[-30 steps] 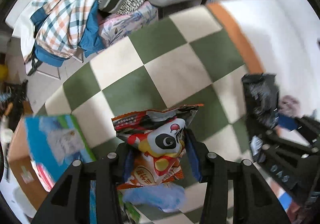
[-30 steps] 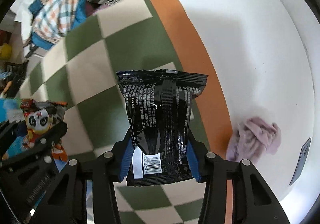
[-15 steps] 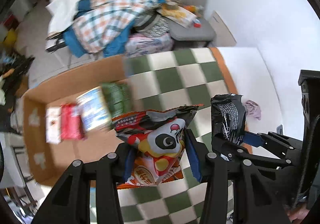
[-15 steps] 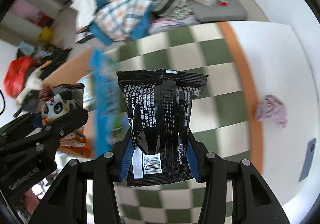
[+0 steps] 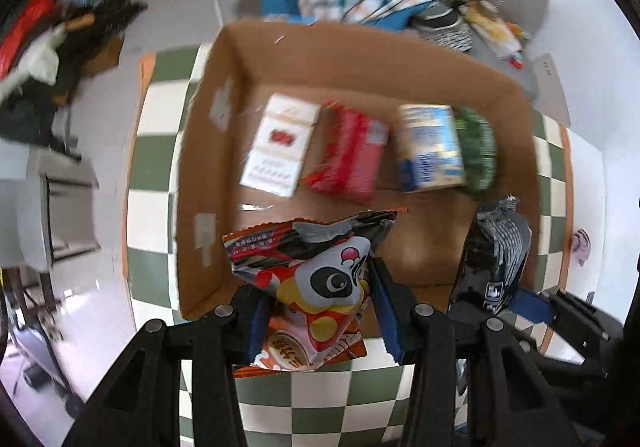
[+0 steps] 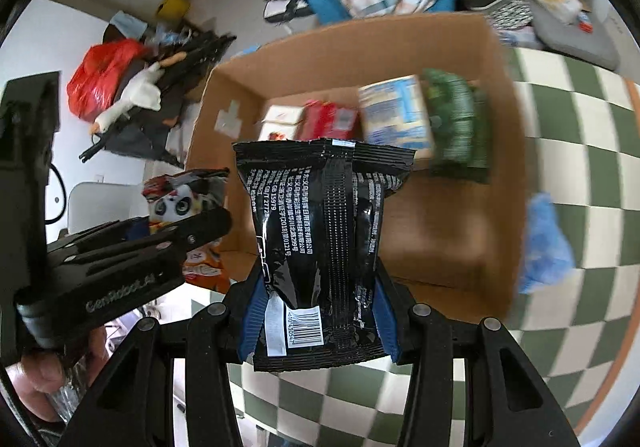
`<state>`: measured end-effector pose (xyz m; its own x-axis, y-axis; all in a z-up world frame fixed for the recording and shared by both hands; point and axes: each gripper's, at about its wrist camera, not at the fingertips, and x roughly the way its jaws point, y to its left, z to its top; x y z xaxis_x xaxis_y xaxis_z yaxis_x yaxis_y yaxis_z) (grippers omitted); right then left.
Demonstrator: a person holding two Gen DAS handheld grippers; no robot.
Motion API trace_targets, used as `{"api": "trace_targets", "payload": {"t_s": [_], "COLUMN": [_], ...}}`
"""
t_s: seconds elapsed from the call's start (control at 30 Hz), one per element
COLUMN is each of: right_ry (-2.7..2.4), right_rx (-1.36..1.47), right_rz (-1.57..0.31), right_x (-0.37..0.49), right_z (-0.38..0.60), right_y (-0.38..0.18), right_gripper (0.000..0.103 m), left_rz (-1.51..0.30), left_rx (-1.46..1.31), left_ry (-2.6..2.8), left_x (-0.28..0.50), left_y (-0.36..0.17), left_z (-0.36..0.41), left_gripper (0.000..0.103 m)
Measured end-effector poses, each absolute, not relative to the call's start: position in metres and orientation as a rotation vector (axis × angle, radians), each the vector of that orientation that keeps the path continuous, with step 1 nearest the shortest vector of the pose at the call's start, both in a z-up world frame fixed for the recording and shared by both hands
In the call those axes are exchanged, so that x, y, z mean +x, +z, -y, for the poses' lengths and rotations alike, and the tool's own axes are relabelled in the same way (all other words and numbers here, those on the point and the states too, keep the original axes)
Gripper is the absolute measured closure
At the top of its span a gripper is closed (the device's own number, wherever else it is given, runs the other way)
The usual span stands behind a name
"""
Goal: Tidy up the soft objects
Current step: 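Place both bags into the cardboard box and open both tools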
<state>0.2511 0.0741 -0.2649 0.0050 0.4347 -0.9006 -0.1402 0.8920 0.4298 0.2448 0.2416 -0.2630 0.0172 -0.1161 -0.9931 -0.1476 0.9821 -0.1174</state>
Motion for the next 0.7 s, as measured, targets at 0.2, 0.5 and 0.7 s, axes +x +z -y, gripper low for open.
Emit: {"api": "trace_targets", "payload": {"t_s": [0.2,0.5,0.7], "right_ry": [0.450,0.422,0.432], "right_rx": [0.241,0.252,0.222], "right_rz": [-1.558,-1.619,-1.646], "right_x": [0.259,0.272,0.273], "right_z": [-0.122,-0.150,-0.164], "right_y": [-0.294,-0.332,-0.340], "right_gripper": [0.053,0.051,0.041], "left_rz": [-1.625,-1.704,-1.702], "left_rx": [-0.283,-0.319,-0.322], "left_ry": [0.025,0.031,0.082], "left_x": [0.262,0.273,0.269], "left_y": [-0.292,-0.312,-0.310], "left_z": [-0.268,-0.277,-0.283], "left_gripper": [0.060,0.059,0.056]}}
